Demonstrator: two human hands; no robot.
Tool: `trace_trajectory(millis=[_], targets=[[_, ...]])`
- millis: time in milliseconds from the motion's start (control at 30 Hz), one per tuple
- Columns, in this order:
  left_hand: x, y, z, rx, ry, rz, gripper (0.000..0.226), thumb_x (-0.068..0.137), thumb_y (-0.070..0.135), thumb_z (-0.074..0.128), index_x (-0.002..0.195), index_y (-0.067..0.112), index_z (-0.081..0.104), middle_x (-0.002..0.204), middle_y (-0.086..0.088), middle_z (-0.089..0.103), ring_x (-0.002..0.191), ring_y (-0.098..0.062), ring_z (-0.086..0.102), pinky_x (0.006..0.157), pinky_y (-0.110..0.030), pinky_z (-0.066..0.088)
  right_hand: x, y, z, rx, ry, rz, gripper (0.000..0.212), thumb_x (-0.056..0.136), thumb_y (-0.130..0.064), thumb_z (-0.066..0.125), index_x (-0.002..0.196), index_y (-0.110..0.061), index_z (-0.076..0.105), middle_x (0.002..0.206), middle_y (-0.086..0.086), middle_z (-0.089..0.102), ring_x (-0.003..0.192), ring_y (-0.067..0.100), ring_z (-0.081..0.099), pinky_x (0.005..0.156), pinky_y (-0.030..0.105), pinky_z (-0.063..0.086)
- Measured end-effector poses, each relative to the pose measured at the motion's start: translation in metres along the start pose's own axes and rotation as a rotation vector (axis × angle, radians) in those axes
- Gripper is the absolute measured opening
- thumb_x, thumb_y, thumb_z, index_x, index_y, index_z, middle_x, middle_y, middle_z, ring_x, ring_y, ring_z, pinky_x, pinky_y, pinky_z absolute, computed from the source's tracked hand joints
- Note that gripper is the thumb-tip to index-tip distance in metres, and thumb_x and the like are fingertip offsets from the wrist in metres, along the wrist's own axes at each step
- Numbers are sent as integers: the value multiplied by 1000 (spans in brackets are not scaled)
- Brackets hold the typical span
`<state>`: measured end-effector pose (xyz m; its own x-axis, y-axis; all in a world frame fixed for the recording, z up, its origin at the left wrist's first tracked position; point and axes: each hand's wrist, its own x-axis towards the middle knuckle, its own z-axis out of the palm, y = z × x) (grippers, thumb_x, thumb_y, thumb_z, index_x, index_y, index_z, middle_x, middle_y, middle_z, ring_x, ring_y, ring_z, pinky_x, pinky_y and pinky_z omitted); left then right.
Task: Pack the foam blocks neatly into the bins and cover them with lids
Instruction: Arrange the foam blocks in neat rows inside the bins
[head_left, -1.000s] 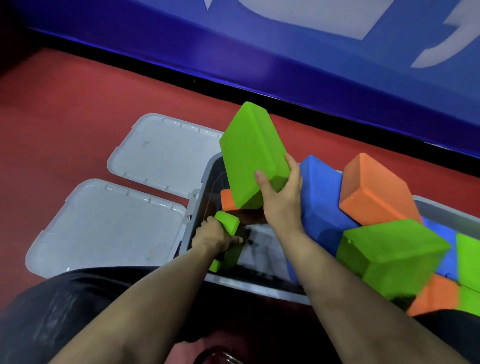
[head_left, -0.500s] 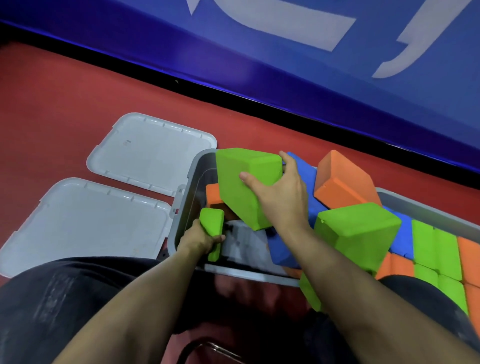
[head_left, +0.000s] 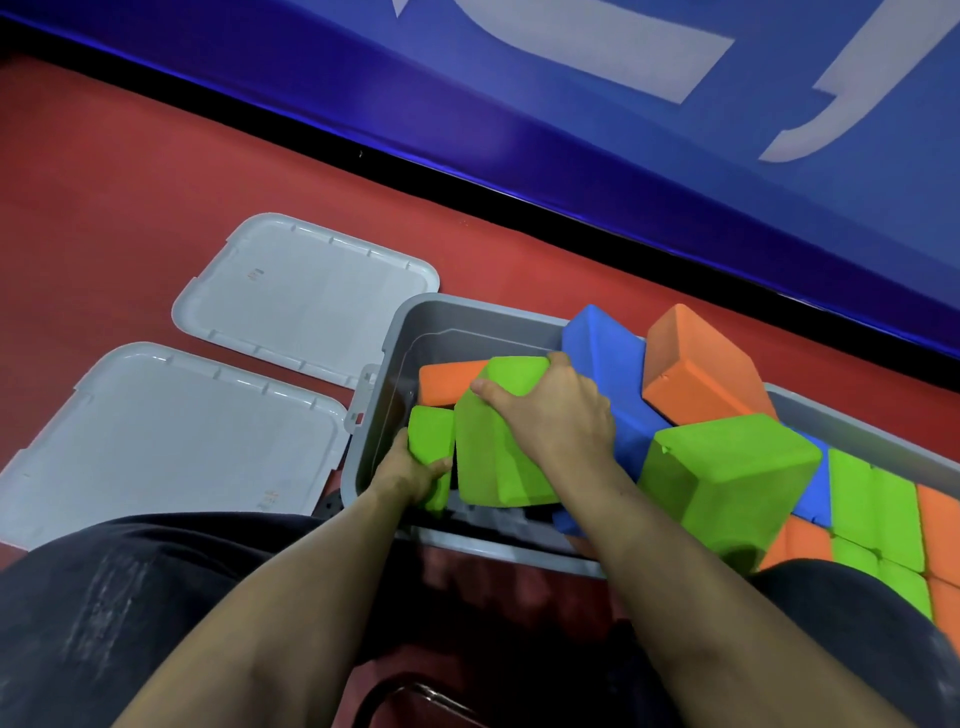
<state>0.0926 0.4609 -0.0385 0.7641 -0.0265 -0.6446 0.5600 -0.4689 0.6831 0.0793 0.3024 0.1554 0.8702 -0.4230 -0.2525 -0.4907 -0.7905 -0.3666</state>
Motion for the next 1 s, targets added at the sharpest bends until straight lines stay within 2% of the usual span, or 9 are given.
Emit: trace_trajectory(millis=[100, 233, 333, 533, 667, 767, 833, 933, 1000], targets=[[-1, 2, -1, -8, 4, 5, 61, 87, 17, 78, 140, 8, 49, 129, -13, 64, 117, -30, 61, 95, -32, 45, 3, 6, 18, 21, 1, 28, 101, 75, -81, 64, 142, -10, 42, 132, 12, 61, 121, 36, 58, 90, 43, 47], [2, 3, -1, -29, -6, -28, 62, 86, 12, 78, 141, 7, 49, 130, -15, 64, 118, -30, 61, 98, -34, 46, 5, 16, 45, 45, -59, 62, 93, 74, -80, 65, 130, -9, 46, 127, 13, 61, 116, 38, 60, 87, 43, 49], [4, 1, -4, -26, 5, -46, 60, 86, 12, 78, 140, 8, 51, 129, -14, 64, 117, -31, 61, 97, -34, 47, 10, 22, 63, 89, -83, 98, 91, 74, -78, 67, 128, -9, 45, 126, 15, 62, 116, 37, 60, 88, 43, 49], [8, -5, -4, -32, -33, -53, 65, 84, 13, 80, 142, 12, 50, 129, -12, 65, 116, -28, 62, 102, -38, 49, 21, 29, 109, 136, -135, 127, 96, 79, -72, 66, 146, -10, 35, 137, 12, 59, 123, 36, 58, 94, 41, 48], [9, -4, -3, -89, -40, -59, 65, 87, 10, 76, 144, 12, 46, 132, -12, 62, 112, -25, 59, 97, -33, 48, 36, 47, 126, 293, -237, 146, 90, 86, -62, 65, 156, -23, 26, 147, 3, 53, 131, 33, 53, 103, 39, 46], [12, -7, 1, -167, -63, -91, 77, 86, 9, 78, 151, 14, 37, 135, -12, 60, 119, -28, 59, 106, -42, 47, 38, 61, 137, 412, -295, 180, 90, 87, -54, 68, 159, -30, 20, 148, -2, 53, 132, 30, 54, 107, 41, 46], [14, -7, 2, -167, -70, -93, 80, 85, 12, 79, 151, 17, 35, 136, -11, 59, 123, -29, 58, 107, -48, 46, 39, 65, 144, 478, -307, 188, 96, 85, -55, 68, 161, -34, 12, 155, -2, 46, 135, 28, 52, 111, 42, 44], [14, -6, 2, -162, -58, -74, 80, 84, 14, 80, 151, 18, 35, 136, -11, 59, 122, -30, 58, 105, -49, 49, 37, 65, 151, 547, -344, 211, 102, 86, -49, 68, 161, -35, 0, 163, 1, 33, 142, 28, 43, 115, 43, 40], [11, -7, 2, -165, -47, -66, 79, 85, 15, 80, 150, 20, 36, 134, -11, 59, 117, -32, 60, 97, -52, 54, 36, 68, 156, 561, -352, 225, 104, 86, -50, 68, 162, -29, 0, 164, 3, 28, 147, 28, 36, 119, 43, 35]])
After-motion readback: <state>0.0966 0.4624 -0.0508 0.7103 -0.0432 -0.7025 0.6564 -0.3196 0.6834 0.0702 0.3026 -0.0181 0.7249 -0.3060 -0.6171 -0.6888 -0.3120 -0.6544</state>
